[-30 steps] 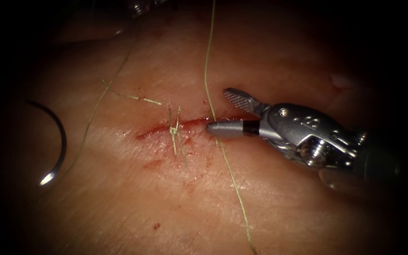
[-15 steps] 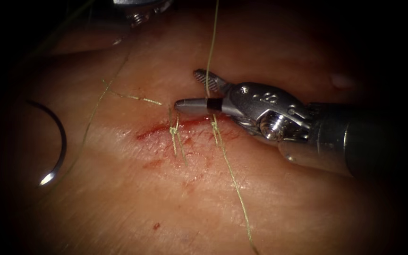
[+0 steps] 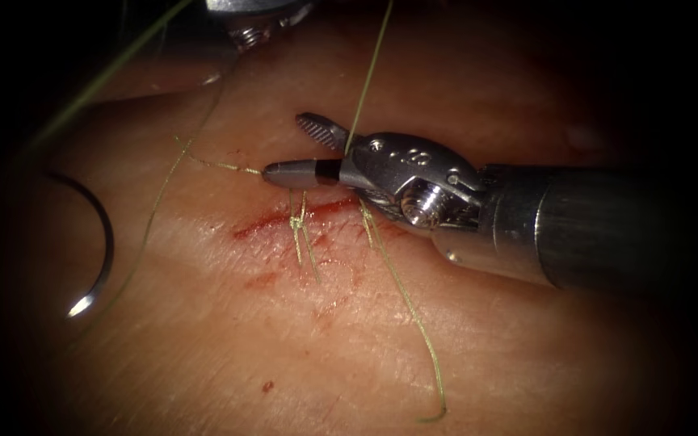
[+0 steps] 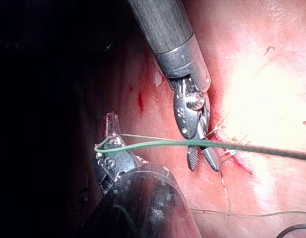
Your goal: Wound Closure
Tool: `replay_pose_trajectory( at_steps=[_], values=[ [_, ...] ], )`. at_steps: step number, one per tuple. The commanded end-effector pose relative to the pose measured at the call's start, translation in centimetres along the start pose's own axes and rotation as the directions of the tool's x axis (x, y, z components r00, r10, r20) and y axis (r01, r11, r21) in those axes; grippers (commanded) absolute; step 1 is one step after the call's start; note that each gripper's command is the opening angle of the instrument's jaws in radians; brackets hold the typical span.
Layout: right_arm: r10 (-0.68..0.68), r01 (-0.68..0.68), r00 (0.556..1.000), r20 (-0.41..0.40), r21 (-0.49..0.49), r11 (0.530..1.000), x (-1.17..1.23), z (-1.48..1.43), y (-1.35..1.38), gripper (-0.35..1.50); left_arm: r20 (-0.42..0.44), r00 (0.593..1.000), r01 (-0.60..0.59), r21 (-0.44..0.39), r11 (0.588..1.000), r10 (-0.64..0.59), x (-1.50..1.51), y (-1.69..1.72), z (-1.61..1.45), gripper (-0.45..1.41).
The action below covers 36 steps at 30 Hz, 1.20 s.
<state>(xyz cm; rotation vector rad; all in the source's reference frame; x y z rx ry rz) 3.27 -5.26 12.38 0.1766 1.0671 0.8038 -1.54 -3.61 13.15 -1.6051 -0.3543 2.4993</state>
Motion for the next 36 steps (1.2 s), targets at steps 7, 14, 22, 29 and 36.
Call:
replay_pose_trajectory(
  at_steps=[7, 14, 22, 29, 36],
  values=[
    [-0.063, 0.068, 0.997, -0.037, 0.150, 0.986, -0.04, 0.00, -0.06, -0.35, -0.004, 1.000, -0.004, -0.004, 1.000, 0.004, -0.01, -0.05, 0.06, -0.45],
    [-0.128, 0.135, 0.990, -0.053, 0.151, 0.979, -0.03, -0.06, -0.02, -0.35, -0.007, 1.000, -0.008, -0.015, 1.000, 0.008, -0.04, -0.04, -0.02, -0.45],
    [-0.119, 0.119, 0.990, -0.071, 0.001, 0.993, 0.01, -0.33, 0.08, 1.48, 0.011, 1.000, -0.023, 0.044, 0.999, 0.022, -0.22, -0.08, -0.55, -0.45],
    [-0.101, 0.104, 0.993, -0.065, 0.048, 0.993, -0.04, -0.70, 0.11, 1.48, 0.027, 1.000, -0.007, 0.082, 0.997, 0.005, -0.30, -0.11, -0.93, -0.45],
    [-0.095, 0.098, 0.995, -0.029, 0.103, 0.990, -0.19, -1.24, 0.02, 1.48, 0.039, 0.999, 0.000, 0.108, 0.994, -0.004, -0.54, -0.06, -1.03, -0.45]
  ],
)
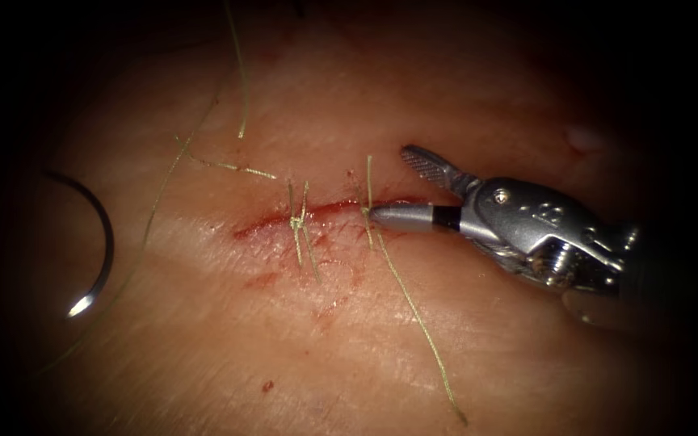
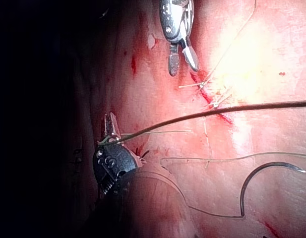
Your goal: Wound Closure
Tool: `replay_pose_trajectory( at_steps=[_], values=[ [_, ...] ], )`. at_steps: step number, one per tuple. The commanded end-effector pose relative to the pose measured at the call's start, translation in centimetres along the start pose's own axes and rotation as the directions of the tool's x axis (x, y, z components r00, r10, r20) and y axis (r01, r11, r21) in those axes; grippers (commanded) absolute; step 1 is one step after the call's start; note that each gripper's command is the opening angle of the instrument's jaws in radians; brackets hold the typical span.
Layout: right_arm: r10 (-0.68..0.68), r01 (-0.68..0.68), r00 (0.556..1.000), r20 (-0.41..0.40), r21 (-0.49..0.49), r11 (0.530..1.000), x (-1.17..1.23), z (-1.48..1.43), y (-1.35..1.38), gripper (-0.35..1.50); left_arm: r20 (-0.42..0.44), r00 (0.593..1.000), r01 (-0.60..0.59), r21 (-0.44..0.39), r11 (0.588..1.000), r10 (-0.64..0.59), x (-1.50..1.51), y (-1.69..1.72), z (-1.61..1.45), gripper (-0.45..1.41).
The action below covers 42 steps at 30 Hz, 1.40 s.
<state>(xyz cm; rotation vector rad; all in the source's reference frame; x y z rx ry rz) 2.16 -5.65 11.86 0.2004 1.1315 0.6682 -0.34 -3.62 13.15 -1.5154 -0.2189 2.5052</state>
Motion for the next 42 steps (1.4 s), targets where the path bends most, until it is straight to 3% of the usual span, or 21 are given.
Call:
replay_pose_trajectory(
  at_steps=[1, 3, 7, 12, 13, 14, 15, 18, 19, 26, 28, 32, 34, 38, 39, 40, 41, 42],
  values=[
    [-0.002, 0.002, 1.000, 0.000, 0.007, 1.000, -0.04, -0.01, 0.00, 1.48, -0.002, 1.000, 0.000, 0.000, 1.000, 0.000, -0.11, -0.04, 0.08, -0.45],
    [-0.002, 0.002, 1.000, 0.001, 0.010, 1.000, -0.04, -0.04, 0.00, 1.48, -0.002, 1.000, 0.006, 0.004, 1.000, -0.006, -0.17, -0.01, 0.09, -0.45],
    [-0.002, 0.002, 1.000, 0.001, 0.015, 1.000, -0.04, -0.07, -0.02, 1.48, 0.011, 1.000, 0.028, 0.014, 1.000, -0.028, -0.65, 0.12, 0.23, -0.45],
    [-0.001, 0.001, 1.000, 0.004, 0.012, 1.000, -0.03, -0.04, -0.03, 1.48, 0.035, 0.997, 0.070, 0.031, 0.997, -0.071, -1.02, 0.09, 0.35, -0.45],
    [-0.001, 0.001, 1.000, 0.004, 0.012, 1.000, -0.03, -0.04, -0.03, 1.48, 0.037, 0.994, 0.103, 0.036, 0.994, -0.105, -1.07, 0.05, 0.37, 0.10],
    [-0.001, 0.001, 1.000, 0.004, 0.012, 1.000, -0.03, -0.04, -0.03, 1.48, 0.037, 0.991, 0.127, 0.040, 0.991, -0.128, -1.09, 0.02, 0.37, 0.34],
    [-0.002, 0.001, 1.000, 0.004, 0.012, 1.000, -0.04, -0.04, -0.04, 1.48, 0.047, 0.980, 0.189, 0.045, 0.981, -0.191, -1.14, -0.06, 0.37, 0.81],
    [-0.002, 0.002, 1.000, 0.004, 0.012, 1.000, -0.04, -0.04, -0.04, 1.48, 0.065, 0.976, 0.207, 0.040, 0.977, -0.210, -1.19, -0.06, 0.35, 0.71],
    [-0.002, 0.002, 1.000, 0.004, 0.012, 1.000, -0.04, -0.04, -0.05, 1.48, 0.105, 0.973, 0.202, 0.036, 0.979, -0.205, -1.27, -0.01, 0.33, 0.59],
    [-0.003, 0.003, 1.000, 0.003, 0.011, 1.000, -0.06, -0.04, -0.07, 1.48, 0.267, 0.945, 0.198, -0.011, 0.980, -0.188, -1.69, 0.25, 0.31, 0.64],
    [0.001, -0.001, 1.000, 0.002, 0.010, 1.000, -0.08, -0.03, -0.10, 1.48, 0.308, 0.930, 0.217, -0.027, 0.976, -0.199, -1.89, 0.41, 0.31, 0.51],
    [0.001, -0.001, 1.000, 0.002, 0.006, 1.000, -0.09, 0.00, -0.15, 1.48, 0.373, 0.906, 0.236, -0.056, 0.970, -0.199, -1.99, 0.58, 0.25, 0.32],
    [0.007, -0.007, 1.000, 0.002, 0.006, 1.000, -0.09, 0.00, -0.16, 1.48, 0.387, 0.901, 0.239, -0.066, 0.969, -0.196, -1.99, 0.61, 0.23, 0.29],
    [0.007, -0.007, 1.000, 0.002, 0.004, 1.000, -0.09, 0.02, -0.19, 1.48, 0.436, 0.880, 0.272, -0.142, 0.952, -0.187, -1.75, 0.82, 0.13, -0.01],
    [0.007, -0.007, 1.000, 0.002, 0.004, 1.000, -0.09, 0.02, -0.19, 1.48, 0.436, 0.880, 0.272, -0.142, 0.952, -0.187, -1.75, 0.82, 0.13, -0.01],
    [0.007, -0.007, 1.000, 0.002, 0.001, 1.000, -0.09, 0.02, -0.19, 1.48, 0.424, 0.885, 0.278, -0.155, 0.948, -0.191, -1.67, 0.85, 0.13, -0.07],
    [0.013, -0.013, 1.000, 0.002, 0.002, 1.000, -0.09, 0.01, -0.19, 1.48, 0.359, 0.910, 0.285, -0.175, 0.943, -0.208, -1.45, 0.94, 0.14, -0.13],
    [0.013, -0.013, 1.000, 0.002, 0.002, 1.000, -0.09, 0.01, -0.19, 1.48, 0.359, 0.910, 0.285, -0.175, 0.943, -0.208, -1.45, 0.94, 0.14, -0.13]
  ],
)
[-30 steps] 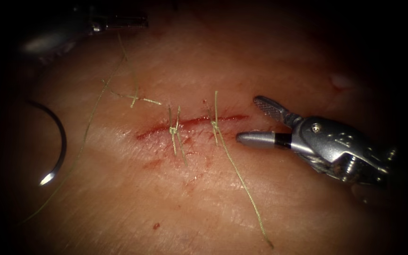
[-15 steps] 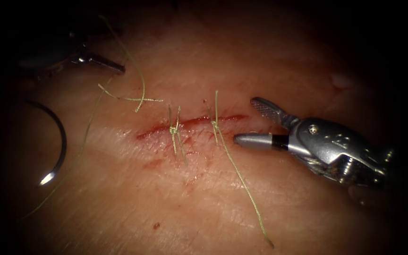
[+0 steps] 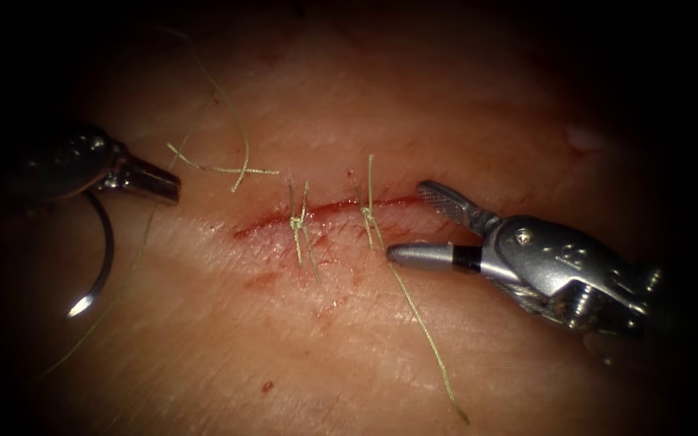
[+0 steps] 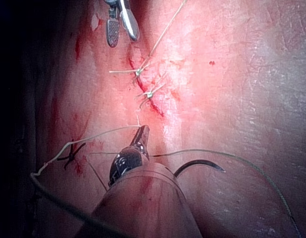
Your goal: Wound Closure
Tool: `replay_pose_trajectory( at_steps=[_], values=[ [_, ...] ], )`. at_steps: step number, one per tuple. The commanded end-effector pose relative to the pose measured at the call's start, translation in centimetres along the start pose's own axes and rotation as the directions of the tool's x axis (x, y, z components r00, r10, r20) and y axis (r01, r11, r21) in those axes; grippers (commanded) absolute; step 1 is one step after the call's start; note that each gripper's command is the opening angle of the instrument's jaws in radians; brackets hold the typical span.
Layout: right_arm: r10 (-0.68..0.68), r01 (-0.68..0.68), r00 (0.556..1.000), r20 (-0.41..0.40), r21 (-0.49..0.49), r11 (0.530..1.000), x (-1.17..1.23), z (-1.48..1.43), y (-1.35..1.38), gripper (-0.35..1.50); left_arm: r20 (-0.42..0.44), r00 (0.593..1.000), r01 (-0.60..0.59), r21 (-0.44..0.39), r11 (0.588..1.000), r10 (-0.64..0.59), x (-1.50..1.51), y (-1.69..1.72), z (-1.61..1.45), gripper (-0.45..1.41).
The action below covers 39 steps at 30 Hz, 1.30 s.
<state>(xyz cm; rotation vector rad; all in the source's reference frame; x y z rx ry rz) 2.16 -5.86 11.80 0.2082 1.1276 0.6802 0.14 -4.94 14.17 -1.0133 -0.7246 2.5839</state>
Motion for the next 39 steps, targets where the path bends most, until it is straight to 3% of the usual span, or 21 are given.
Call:
replay_pose_trajectory(
  at_steps=[1, 3, 4, 5, 6, 11, 14, 20, 23, 26, 29, 39],
  values=[
    [0.000, 0.000, 1.000, -0.001, 0.004, 1.000, -0.01, 0.07, 0.01, 1.48, -0.045, 0.999, 0.003, -0.012, 1.000, -0.004, 0.10, -0.01, 0.04, -0.13],
    [0.000, 0.000, 1.000, -0.001, 0.006, 1.000, -0.02, 0.05, 0.01, 1.48, -0.117, 0.993, 0.003, -0.030, 1.000, -0.007, 0.33, 0.12, 0.07, -0.07],
    [0.000, 0.000, 1.000, -0.001, 0.008, 1.000, -0.02, 0.03, 0.01, 1.48, -0.140, 0.990, 0.001, -0.036, 0.999, -0.006, 0.44, 0.17, 0.10, 0.05],
    [-0.001, 0.001, 1.000, 0.000, 0.013, 1.000, -0.02, -0.03, 0.01, 1.48, -0.189, 0.982, -0.003, -0.038, 0.999, -0.005, 0.66, 0.27, 0.18, 0.29],
    [-0.001, 0.002, 1.000, -0.003, 0.018, 1.000, -0.03, -0.08, 0.01, 1.48, -0.204, 0.979, -0.002, -0.031, 1.000, -0.004, 0.74, 0.30, 0.22, 0.35],
    [0.005, -0.005, 1.000, 0.006, 0.036, 0.999, -0.02, -0.28, 0.06, 1.48, -0.227, 0.974, -0.004, -0.023, 1.000, -0.002, 1.03, 0.45, 0.47, 0.39],
    [0.014, -0.014, 1.000, 0.009, 0.027, 1.000, 0.03, -0.55, 0.18, 1.48, -0.251, 0.967, -0.051, -0.020, 0.998, 0.044, 1.23, 0.61, 0.79, 0.37],
    [0.019, -0.018, 1.000, 0.010, -0.020, 1.000, 0.02, -0.91, 0.35, 1.48, -0.253, 0.954, -0.170, -0.023, 0.985, 0.159, 1.33, 0.79, 1.15, 0.34],
    [0.034, -0.034, 0.999, 0.009, -0.070, 0.997, -0.03, -1.04, 0.41, 1.48, -0.252, 0.947, -0.220, -0.050, 0.974, 0.201, 1.32, 0.95, 1.47, 0.47],
    [0.043, -0.043, 0.999, 0.009, -0.060, 0.997, -0.06, -1.04, 0.39, 1.48, -0.253, 0.940, -0.254, -0.064, 0.965, 0.230, 1.31, 1.04, 1.70, 0.71],
    [0.044, -0.044, 0.999, 0.009, -0.055, 0.998, -0.06, -1.01, 0.35, 1.48, -0.243, 0.935, -0.284, -0.081, 0.955, 0.257, 1.29, 1.08, 1.87, 0.81],
    [0.039, -0.038, 0.999, 0.007, -0.036, 0.999, -0.12, -0.89, 0.24, 1.48, -0.209, 0.926, -0.345, -0.137, 0.928, 0.314, 1.16, 1.14, 2.24, 0.81]
  ],
)
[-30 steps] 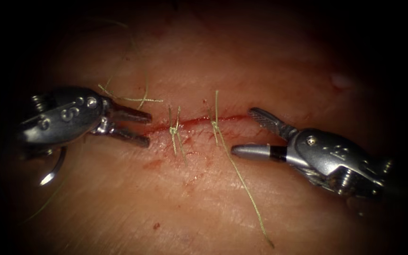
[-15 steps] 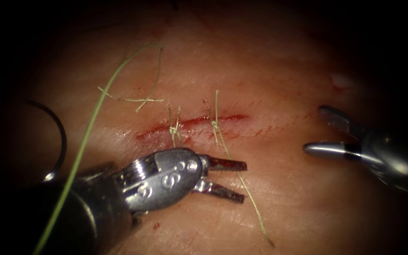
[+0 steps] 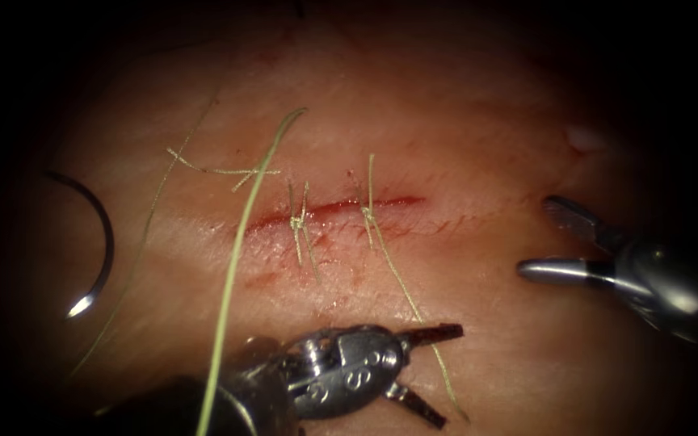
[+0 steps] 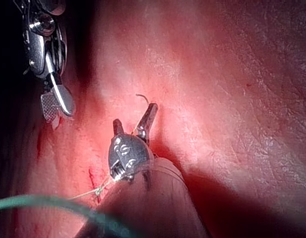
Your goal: Wound Closure
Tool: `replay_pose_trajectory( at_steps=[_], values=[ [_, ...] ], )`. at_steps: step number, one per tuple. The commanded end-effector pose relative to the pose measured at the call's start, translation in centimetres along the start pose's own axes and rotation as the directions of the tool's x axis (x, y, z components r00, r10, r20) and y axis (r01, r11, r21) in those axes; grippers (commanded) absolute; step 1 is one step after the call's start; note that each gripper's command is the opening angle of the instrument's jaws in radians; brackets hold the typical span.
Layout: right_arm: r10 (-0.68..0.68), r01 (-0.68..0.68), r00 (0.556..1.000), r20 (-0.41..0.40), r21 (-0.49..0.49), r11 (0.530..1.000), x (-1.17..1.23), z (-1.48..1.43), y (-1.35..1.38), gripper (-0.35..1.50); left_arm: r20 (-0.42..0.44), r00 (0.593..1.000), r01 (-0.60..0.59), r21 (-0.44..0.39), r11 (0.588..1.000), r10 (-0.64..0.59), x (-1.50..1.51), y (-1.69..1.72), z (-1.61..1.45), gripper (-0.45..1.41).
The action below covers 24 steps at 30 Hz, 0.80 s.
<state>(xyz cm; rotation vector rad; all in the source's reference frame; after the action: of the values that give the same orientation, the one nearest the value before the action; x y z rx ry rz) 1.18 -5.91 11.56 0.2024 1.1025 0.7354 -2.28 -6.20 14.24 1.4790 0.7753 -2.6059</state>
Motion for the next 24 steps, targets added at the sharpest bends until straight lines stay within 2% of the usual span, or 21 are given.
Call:
replay_pose_trajectory(
  at_steps=[1, 5, 10, 11, 13, 14, 15, 16, 17, 21, 24],
  values=[
    [-0.003, 0.003, 1.000, -0.003, 0.003, 1.000, -0.03, 0.09, -0.01, 1.48, 0.002, 1.000, -0.005, -0.005, 1.000, 0.005, -0.06, -0.03, 0.10, 0.79],
    [-0.004, 0.004, 1.000, -0.003, 0.003, 1.000, -0.04, 0.09, -0.01, 1.48, 0.012, 1.000, -0.019, -0.022, 1.000, 0.019, -0.19, 0.01, 0.32, 0.67],
    [-0.004, 0.004, 1.000, -0.003, 0.003, 1.000, -0.05, 0.08, -0.03, 1.48, 0.016, 0.999, -0.028, -0.035, 0.999, 0.029, -0.23, 0.03, 0.40, 0.49],
    [-0.004, 0.004, 1.000, -0.003, 0.003, 1.000, -0.05, 0.08, -0.04, 1.48, 0.016, 0.999, -0.034, -0.044, 0.998, 0.035, -0.23, 0.02, 0.41, 0.29],
    [-0.004, 0.004, 1.000, -0.003, 0.003, 1.000, -0.05, 0.08, -0.05, 1.48, 0.016, 0.999, -0.038, -0.052, 0.998, 0.039, -0.22, 0.01, 0.42, 0.04],
    [-0.004, 0.004, 1.000, -0.003, 0.003, 1.000, -0.05, 0.07, -0.05, 1.48, 0.017, 0.999, -0.028, -0.045, 0.999, 0.028, -0.22, 0.00, 0.43, -0.06],
    [-0.004, 0.004, 1.000, -0.003, 0.003, 1.000, -0.05, 0.07, -0.05, 1.48, 0.017, 0.999, -0.028, -0.045, 0.999, 0.028, -0.22, 0.00, 0.43, -0.06],
    [-0.004, 0.004, 1.000, -0.003, 0.003, 1.000, -0.05, 0.07, -0.06, 1.48, 0.020, 1.000, -0.019, -0.041, 0.999, 0.020, -0.23, -0.01, 0.47, -0.38],
    [-0.004, 0.004, 1.000, -0.003, 0.003, 1.000, -0.05, 0.07, -0.07, 1.48, 0.022, 1.000, -0.010, -0.035, 0.999, 0.011, -0.25, -0.01, 0.50, -0.45],
    [0.003, -0.003, 1.000, -0.003, 0.003, 1.000, -0.05, 0.06, -0.09, 1.48, 0.024, 1.000, 0.019, 0.009, 1.000, -0.019, -0.32, -0.02, 0.50, -0.45],
    [0.002, -0.002, 1.000, -0.003, 0.012, 1.000, -0.07, 0.06, -0.13, 1.48, 0.014, 0.999, 0.039, 0.070, 0.997, -0.040, -0.31, -0.10, 0.21, -0.45]
  ],
)
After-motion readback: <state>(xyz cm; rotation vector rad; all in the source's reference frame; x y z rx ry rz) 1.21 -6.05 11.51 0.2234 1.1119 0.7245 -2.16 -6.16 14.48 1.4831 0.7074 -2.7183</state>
